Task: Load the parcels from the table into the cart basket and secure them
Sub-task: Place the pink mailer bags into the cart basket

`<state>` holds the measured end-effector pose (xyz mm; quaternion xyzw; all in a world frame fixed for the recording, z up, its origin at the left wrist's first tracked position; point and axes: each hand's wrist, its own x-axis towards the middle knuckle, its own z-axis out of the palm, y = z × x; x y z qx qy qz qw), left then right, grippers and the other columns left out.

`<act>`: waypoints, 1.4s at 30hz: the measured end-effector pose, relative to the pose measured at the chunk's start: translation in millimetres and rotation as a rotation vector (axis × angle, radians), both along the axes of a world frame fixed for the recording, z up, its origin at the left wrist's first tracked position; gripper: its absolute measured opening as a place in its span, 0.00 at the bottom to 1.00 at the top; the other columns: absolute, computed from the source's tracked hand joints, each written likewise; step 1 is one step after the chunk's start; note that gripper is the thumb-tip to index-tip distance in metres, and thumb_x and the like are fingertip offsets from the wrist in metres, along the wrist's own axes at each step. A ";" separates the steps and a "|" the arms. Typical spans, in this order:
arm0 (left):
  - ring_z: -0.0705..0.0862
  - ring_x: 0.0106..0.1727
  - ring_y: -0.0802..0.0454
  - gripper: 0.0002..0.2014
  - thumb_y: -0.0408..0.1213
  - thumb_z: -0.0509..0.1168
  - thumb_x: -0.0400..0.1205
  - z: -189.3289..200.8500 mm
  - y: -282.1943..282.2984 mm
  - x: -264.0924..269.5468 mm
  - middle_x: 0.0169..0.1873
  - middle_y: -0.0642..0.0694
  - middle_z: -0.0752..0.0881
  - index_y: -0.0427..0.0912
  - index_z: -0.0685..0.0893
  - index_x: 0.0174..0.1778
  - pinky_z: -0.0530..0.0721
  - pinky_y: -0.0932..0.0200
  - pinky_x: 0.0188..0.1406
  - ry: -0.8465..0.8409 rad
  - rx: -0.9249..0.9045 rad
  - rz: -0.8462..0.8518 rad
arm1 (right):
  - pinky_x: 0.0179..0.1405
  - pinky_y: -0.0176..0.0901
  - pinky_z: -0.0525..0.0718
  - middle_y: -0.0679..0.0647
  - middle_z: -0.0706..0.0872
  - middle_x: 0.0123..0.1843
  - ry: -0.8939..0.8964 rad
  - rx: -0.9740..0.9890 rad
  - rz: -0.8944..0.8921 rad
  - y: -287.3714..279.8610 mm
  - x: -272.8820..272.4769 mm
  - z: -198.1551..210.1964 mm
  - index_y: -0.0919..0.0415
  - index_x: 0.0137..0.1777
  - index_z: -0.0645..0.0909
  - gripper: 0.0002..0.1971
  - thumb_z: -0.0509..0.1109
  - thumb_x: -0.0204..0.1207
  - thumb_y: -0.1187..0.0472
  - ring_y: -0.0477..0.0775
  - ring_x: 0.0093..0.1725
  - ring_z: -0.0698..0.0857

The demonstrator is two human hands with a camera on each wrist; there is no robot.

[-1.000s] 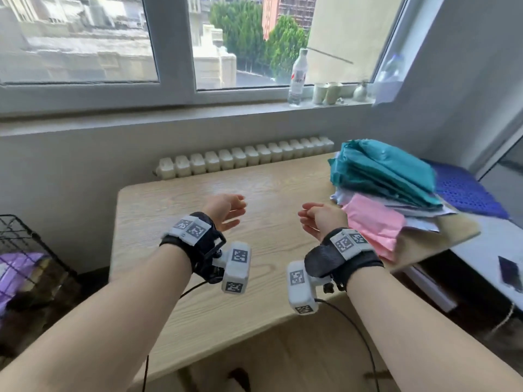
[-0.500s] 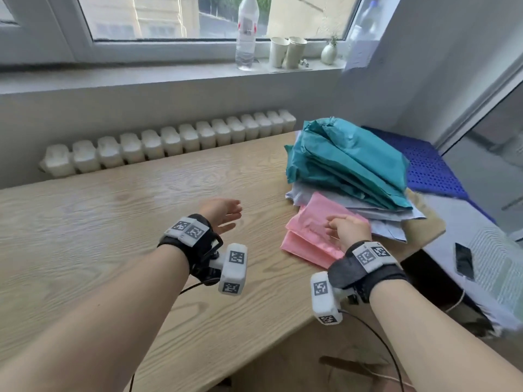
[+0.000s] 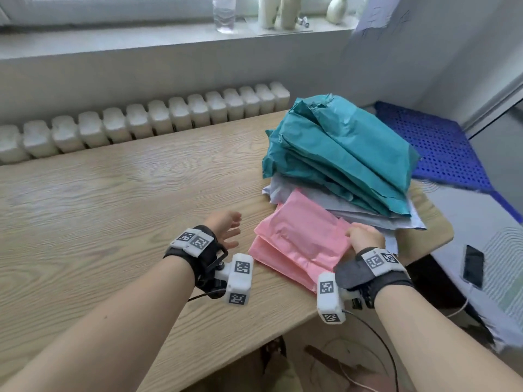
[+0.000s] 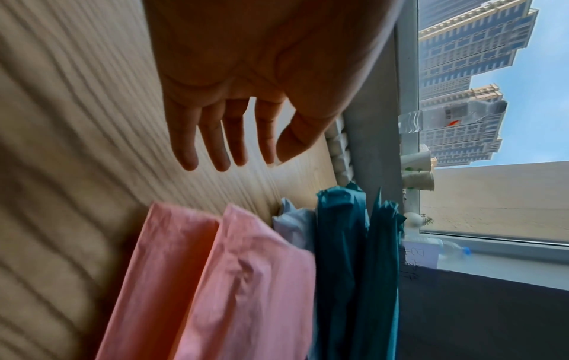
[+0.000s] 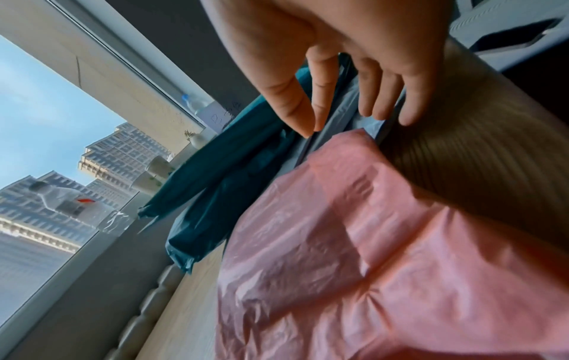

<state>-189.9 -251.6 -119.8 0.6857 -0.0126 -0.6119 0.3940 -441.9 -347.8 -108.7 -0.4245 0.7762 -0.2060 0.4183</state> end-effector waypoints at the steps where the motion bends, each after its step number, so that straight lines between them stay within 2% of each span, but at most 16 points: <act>1: 0.77 0.58 0.48 0.06 0.33 0.58 0.84 -3.1 -2.3 -8.9 0.52 0.45 0.77 0.42 0.78 0.43 0.75 0.43 0.64 0.010 0.020 0.009 | 0.46 0.45 0.78 0.56 0.83 0.48 -0.024 0.026 0.005 -2.6 -3.1 -3.8 0.62 0.58 0.85 0.15 0.68 0.73 0.69 0.57 0.47 0.80; 3: 0.78 0.55 0.49 0.03 0.31 0.59 0.82 -7.9 -8.9 -26.0 0.54 0.44 0.77 0.40 0.77 0.48 0.78 0.45 0.57 0.027 0.051 0.035 | 0.41 0.48 0.79 0.57 0.84 0.41 -0.088 0.090 -0.020 -7.8 -8.1 -11.8 0.62 0.54 0.86 0.12 0.70 0.71 0.69 0.58 0.40 0.81; 6: 0.79 0.56 0.47 0.17 0.30 0.60 0.80 -14.2 -18.7 -45.6 0.61 0.42 0.77 0.40 0.75 0.65 0.80 0.47 0.52 0.027 0.056 0.079 | 0.28 0.46 0.78 0.56 0.80 0.30 -0.182 0.153 -0.023 -13.4 -11.8 -20.6 0.60 0.48 0.86 0.10 0.70 0.69 0.71 0.55 0.29 0.78; 7: 0.79 0.59 0.46 0.21 0.30 0.60 0.79 -15.3 -20.5 -49.8 0.64 0.41 0.76 0.41 0.74 0.69 0.80 0.47 0.53 0.026 0.054 0.101 | 0.30 0.48 0.82 0.56 0.81 0.30 -0.206 0.153 -0.001 -16.2 -11.8 -24.8 0.60 0.45 0.86 0.09 0.69 0.68 0.72 0.56 0.31 0.79; 9: 0.79 0.62 0.45 0.23 0.29 0.60 0.78 -17.7 -21.1 -54.4 0.65 0.41 0.78 0.43 0.74 0.71 0.82 0.50 0.50 0.022 0.046 0.152 | 0.47 0.54 0.86 0.55 0.84 0.35 -0.234 0.142 0.084 -20.8 -9.7 -28.2 0.57 0.36 0.83 0.09 0.68 0.68 0.72 0.57 0.40 0.82; 11: 0.80 0.58 0.45 0.23 0.26 0.59 0.78 -17.5 -20.1 -54.6 0.66 0.40 0.79 0.44 0.75 0.70 0.83 0.53 0.43 -0.003 0.024 0.201 | 0.46 0.50 0.85 0.53 0.85 0.36 -0.247 0.135 0.161 -24.5 -4.1 -24.2 0.53 0.32 0.83 0.13 0.67 0.68 0.73 0.54 0.40 0.81; 15: 0.83 0.51 0.47 0.29 0.18 0.56 0.78 -15.7 -17.4 -45.4 0.65 0.39 0.79 0.45 0.72 0.73 0.84 0.55 0.36 -0.085 -0.019 0.308 | 0.50 0.48 0.85 0.51 0.86 0.37 -0.382 0.158 0.239 -28.2 13.8 -1.1 0.58 0.35 0.86 0.15 0.63 0.69 0.75 0.49 0.37 0.81; 19: 0.84 0.48 0.46 0.26 0.17 0.56 0.79 -4.1 -8.4 -32.3 0.60 0.37 0.81 0.42 0.74 0.71 0.86 0.55 0.40 -0.150 -0.037 0.374 | 0.32 0.41 0.86 0.59 0.85 0.35 -0.639 0.334 0.196 -28.9 35.3 29.6 0.68 0.49 0.85 0.20 0.52 0.71 0.78 0.49 0.24 0.83; 23: 0.82 0.39 0.52 0.21 0.19 0.58 0.79 12.2 11.8 -11.6 0.51 0.40 0.84 0.40 0.81 0.64 0.83 0.64 0.29 -0.241 -0.029 0.470 | 0.45 0.46 0.88 0.66 0.85 0.42 -0.740 0.350 0.312 -24.0 68.2 49.6 0.75 0.59 0.82 0.31 0.43 0.65 0.87 0.58 0.35 0.84; 25: 0.81 0.35 0.53 0.21 0.19 0.59 0.78 22.3 25.9 -0.7 0.50 0.40 0.84 0.40 0.81 0.63 0.81 0.67 0.21 -0.282 -0.021 0.527 | 0.54 0.46 0.87 0.66 0.85 0.44 -0.714 0.325 0.435 -17.4 85.3 55.5 0.75 0.59 0.82 0.30 0.46 0.67 0.91 0.57 0.38 0.83; 28: 0.79 0.33 0.53 0.24 0.19 0.60 0.78 38.5 52.1 17.1 0.51 0.38 0.83 0.41 0.77 0.69 0.77 0.68 0.17 -0.347 -0.020 0.621 | 0.47 0.35 0.87 0.71 0.85 0.57 -0.707 0.289 0.627 -4.8 110.2 65.7 0.77 0.62 0.80 0.20 0.61 0.72 0.86 0.54 0.44 0.84; 32: 0.82 0.30 0.56 0.23 0.21 0.60 0.80 60.7 89.9 39.9 0.47 0.39 0.85 0.38 0.76 0.71 0.76 0.69 0.15 -0.368 -0.071 0.658 | 0.42 0.35 0.87 0.67 0.87 0.44 -0.755 0.270 0.699 18.0 147.4 77.3 0.77 0.58 0.81 0.15 0.72 0.73 0.72 0.55 0.41 0.86; 35: 0.79 0.31 0.55 0.12 0.25 0.58 0.83 76.8 119.1 49.1 0.40 0.40 0.83 0.32 0.81 0.60 0.79 0.69 0.15 -0.375 -0.098 0.684 | 0.37 0.35 0.87 0.59 0.85 0.38 -0.689 0.193 0.779 37.0 175.6 87.4 0.69 0.47 0.83 0.07 0.74 0.73 0.65 0.50 0.37 0.85; 38: 0.81 0.36 0.52 0.08 0.32 0.58 0.85 92.0 149.6 56.6 0.44 0.40 0.84 0.37 0.81 0.44 0.79 0.62 0.27 -0.356 -0.141 0.714 | 0.41 0.41 0.87 0.61 0.86 0.43 -0.683 0.175 0.827 58.7 201.4 95.9 0.64 0.40 0.79 0.05 0.73 0.74 0.65 0.54 0.41 0.86; 40: 0.81 0.37 0.51 0.11 0.36 0.56 0.86 102.5 170.7 62.4 0.42 0.43 0.84 0.38 0.80 0.43 0.77 0.61 0.32 -0.367 -0.190 0.741 | 0.43 0.44 0.88 0.63 0.86 0.43 -0.719 0.197 0.855 77.4 218.5 101.4 0.64 0.40 0.78 0.05 0.72 0.75 0.68 0.57 0.43 0.87; 42: 0.82 0.38 0.51 0.10 0.37 0.56 0.86 110.8 192.2 67.9 0.43 0.44 0.85 0.39 0.82 0.47 0.76 0.62 0.32 -0.387 -0.216 0.752 | 0.38 0.41 0.87 0.61 0.85 0.39 -0.744 0.218 0.893 98.4 234.0 106.0 0.64 0.40 0.77 0.06 0.70 0.76 0.69 0.55 0.39 0.86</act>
